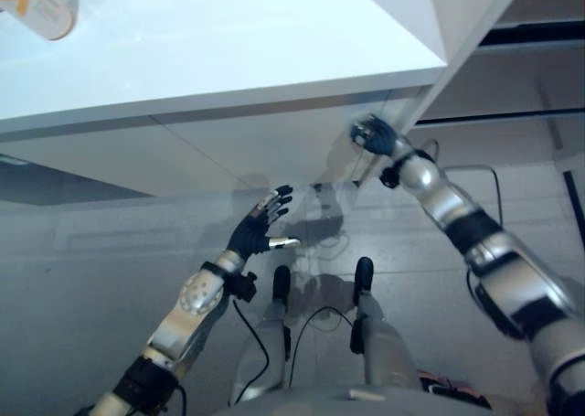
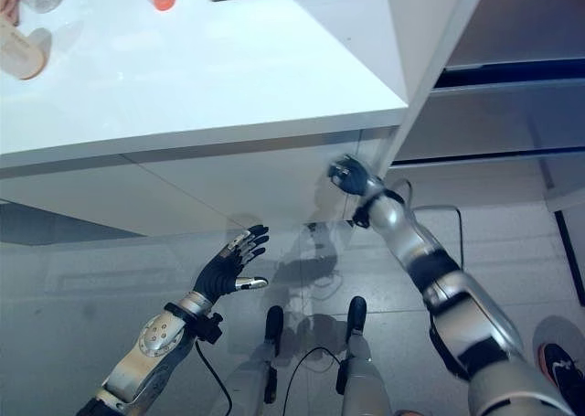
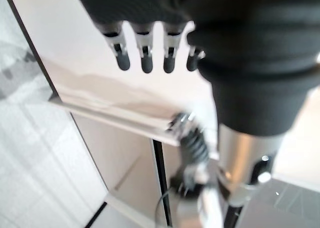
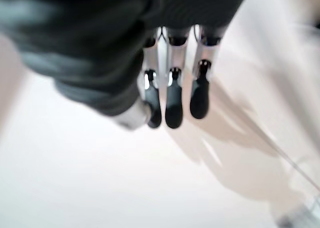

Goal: Take the drinks into the refrigerator

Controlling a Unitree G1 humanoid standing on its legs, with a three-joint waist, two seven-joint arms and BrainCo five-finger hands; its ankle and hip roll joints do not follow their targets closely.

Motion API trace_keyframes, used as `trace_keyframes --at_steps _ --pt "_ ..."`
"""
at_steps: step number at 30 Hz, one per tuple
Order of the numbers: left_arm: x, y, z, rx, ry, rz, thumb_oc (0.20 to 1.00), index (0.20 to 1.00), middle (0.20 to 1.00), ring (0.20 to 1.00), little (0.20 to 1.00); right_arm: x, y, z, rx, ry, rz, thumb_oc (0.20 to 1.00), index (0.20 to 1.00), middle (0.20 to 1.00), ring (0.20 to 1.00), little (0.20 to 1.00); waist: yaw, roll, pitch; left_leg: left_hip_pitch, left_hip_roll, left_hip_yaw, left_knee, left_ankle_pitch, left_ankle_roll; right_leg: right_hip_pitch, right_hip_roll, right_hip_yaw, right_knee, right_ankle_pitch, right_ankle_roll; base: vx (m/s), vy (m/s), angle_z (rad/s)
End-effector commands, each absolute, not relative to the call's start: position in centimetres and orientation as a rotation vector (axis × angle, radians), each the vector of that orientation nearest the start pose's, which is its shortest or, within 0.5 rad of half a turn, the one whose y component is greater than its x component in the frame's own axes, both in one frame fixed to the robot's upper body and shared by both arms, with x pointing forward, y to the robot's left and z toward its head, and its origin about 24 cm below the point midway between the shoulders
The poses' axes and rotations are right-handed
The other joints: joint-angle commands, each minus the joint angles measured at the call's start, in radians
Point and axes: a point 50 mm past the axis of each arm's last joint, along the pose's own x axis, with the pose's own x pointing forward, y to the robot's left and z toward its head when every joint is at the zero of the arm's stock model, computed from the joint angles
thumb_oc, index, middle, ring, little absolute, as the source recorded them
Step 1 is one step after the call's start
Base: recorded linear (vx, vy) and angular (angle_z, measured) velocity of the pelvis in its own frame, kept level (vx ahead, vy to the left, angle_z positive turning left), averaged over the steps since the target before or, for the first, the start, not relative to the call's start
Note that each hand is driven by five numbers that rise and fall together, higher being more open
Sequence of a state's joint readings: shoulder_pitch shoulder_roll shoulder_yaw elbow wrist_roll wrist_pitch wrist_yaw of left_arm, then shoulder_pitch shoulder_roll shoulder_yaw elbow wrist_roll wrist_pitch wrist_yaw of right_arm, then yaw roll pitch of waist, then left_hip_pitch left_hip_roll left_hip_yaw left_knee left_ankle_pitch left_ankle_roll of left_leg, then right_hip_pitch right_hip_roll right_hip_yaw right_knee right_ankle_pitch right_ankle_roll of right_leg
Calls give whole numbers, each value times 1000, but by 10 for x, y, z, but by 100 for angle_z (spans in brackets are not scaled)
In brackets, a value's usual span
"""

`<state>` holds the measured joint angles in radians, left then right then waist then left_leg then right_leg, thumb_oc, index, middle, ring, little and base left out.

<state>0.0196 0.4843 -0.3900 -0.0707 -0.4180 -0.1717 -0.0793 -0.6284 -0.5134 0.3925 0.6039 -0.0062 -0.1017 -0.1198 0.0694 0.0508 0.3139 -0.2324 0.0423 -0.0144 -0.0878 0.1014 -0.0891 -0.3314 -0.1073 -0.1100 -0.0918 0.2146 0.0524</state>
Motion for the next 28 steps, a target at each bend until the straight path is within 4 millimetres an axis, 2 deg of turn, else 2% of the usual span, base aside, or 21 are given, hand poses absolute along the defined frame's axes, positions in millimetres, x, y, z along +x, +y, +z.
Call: trace_keyframes --at_steps 1,4,5,6,7,8,9,10,11,15,17,18,21,26,27,28 --pt "227 157 57 74 -116 -414 1000 1000 1000 1000 1000 344 -197 84 -552 -93 94 1000 1000 1000 1000 1000 -37 -46 -31 -25 -62 -9 1 -22 39 53 -54 22 4 -80 96 0 0 0" --pt "225 169 43 96 -65 -354 1000 1000 1000 1000 1000 310 -219 43 -420 24 39 1000 1000 1000 1000 1000 -53 -47 -40 -15 -59 -4 1 -24 39 61 -51 24 4 -86 96 2 -3 -1" --pt "224 175 31 97 -16 -315 1000 1000 1000 1000 1000 298 -227 30 -394 66 16 1000 1000 1000 1000 1000 -60 -47 -45 -12 -59 -1 1 -24 39 63 -49 25 4 -88 95 16 -33 -9" --pt "222 182 8 92 75 -252 1000 1000 1000 1000 1000 278 -238 4 -327 162 -30 1000 1000 1000 1000 1000 -72 -48 -54 -5 -57 0 1 -26 39 69 -47 25 4 -91 95 10 -27 -13" --pt "222 182 8 92 76 -253 1000 1000 1000 1000 1000 278 -238 4 -326 163 -31 1000 1000 1000 1000 1000 -71 -48 -54 -4 -57 -1 1 -26 39 70 -47 24 4 -92 95 26 -41 -15" --pt "215 192 -22 71 207 -163 1000 1000 1000 1000 1000 257 -249 -25 -294 290 -82 1000 1000 1000 1000 1000 -81 -50 -66 9 -55 4 1 -30 39 82 -44 27 4 -97 92 21 -17 -12" --pt "215 191 -22 70 207 -163 1000 1000 1000 1000 1000 257 -249 -25 -294 290 -82 1000 1000 1000 1000 1000 -81 -49 -66 10 -55 4 1 -30 39 83 -44 27 4 -97 92 30 -21 -11" --pt "210 195 -37 32 277 -120 1000 1000 1000 1000 1000 251 -252 -32 -297 323 -91 1000 1000 1000 1000 1000 -84 -50 -71 16 -54 5 1 -31 39 89 -44 26 4 -98 91 18 -18 -4" --pt "205 198 -57 -3 366 -27 1000 1000 1000 1000 1000 240 -254 -46 -290 390 -111 1000 1000 1000 1000 1000 -88 -50 -73 28 -52 6 1 -32 39 100 -41 26 4 -101 88 25 -34 -4" --pt "186 206 -101 67 602 91 1000 1000 1000 1000 1000 206 -261 -85 -253 598 -175 1000 1000 1000 1000 1000 -102 -53 -97 69 -41 13 1 -45 34 138 -37 28 6 -114 80 61 -36 -1" --pt "163 213 -127 50 779 179 1000 1000 1000 1000 1000 180 -261 -108 -239 741 -196 1000 1000 1000 1000 1000 -109 -55 -125 107 -33 18 1 -58 33 172 -32 29 6 -127 77 91 -47 -3" --pt "164 213 -127 49 778 180 1000 1000 1000 1000 1000 181 -261 -108 -240 740 -196 1000 1000 1000 1000 1000 -109 -54 -123 109 -33 18 1 -59 33 174 -32 29 6 -127 77 70 -27 -1" --pt "139 215 -146 49 935 197 1000 1000 1000 1000 1000 159 -257 -126 -253 867 -182 1000 1000 1000 1000 1000 -112 -55 -160 146 -26 23 1 -72 29 212 -28 30 4 -144 74 107 -30 -3" --pt "102 219 -162 98 1146 192 1000 1000 1000 1000 1000 117 -252 -149 -246 1086 -161 1000 1000 1000 1000 1000 -115 -54 -211 186 -16 23 1 -87 25 260 -26 24 4 -165 72 98 -30 -3" --pt "89 220 -166 79 1199 215 1000 1000 1000 1000 1000 100 -251 -155 -233 1159 -172 1000 1000 1000 1000 1000 -114 -52 -232 200 -14 21 1 -93 25 276 -28 19 4 -172 72 93 -23 2" --pt "89 220 -166 79 1199 215 1000 1000 1000 1000 1000 100 -251 -155 -233 1160 -172 1000 1000 1000 1000 1000 -115 -51 -232 200 -14 20 1 -93 25 277 -27 18 4 -173 72 93 -19 1"
